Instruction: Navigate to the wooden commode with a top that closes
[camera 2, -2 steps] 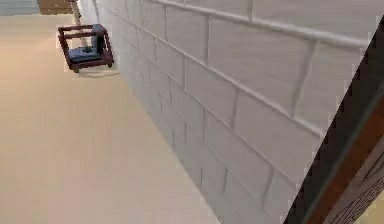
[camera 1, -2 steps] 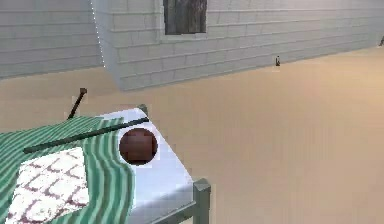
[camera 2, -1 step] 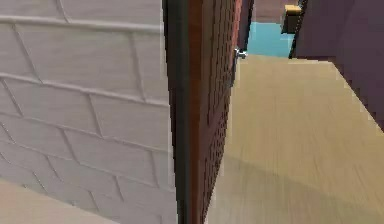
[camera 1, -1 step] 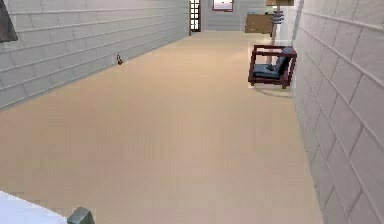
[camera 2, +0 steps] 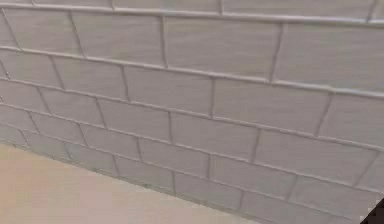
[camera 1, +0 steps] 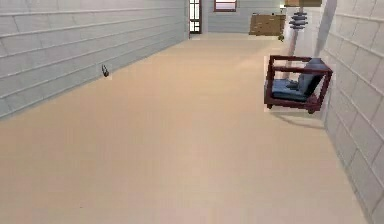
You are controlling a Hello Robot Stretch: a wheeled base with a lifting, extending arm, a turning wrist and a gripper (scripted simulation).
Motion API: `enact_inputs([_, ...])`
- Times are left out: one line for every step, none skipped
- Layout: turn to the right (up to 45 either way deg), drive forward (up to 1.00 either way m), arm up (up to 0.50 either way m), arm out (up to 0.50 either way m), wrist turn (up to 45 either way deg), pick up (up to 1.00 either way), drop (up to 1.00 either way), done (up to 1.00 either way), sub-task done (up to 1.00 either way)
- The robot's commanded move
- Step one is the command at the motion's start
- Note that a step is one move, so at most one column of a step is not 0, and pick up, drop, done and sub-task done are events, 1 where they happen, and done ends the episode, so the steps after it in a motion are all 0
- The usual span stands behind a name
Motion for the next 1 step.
enact_inputs([0.0,1.00,0.00,0.00,0.0,0.00,0.00,0.00,0.00])
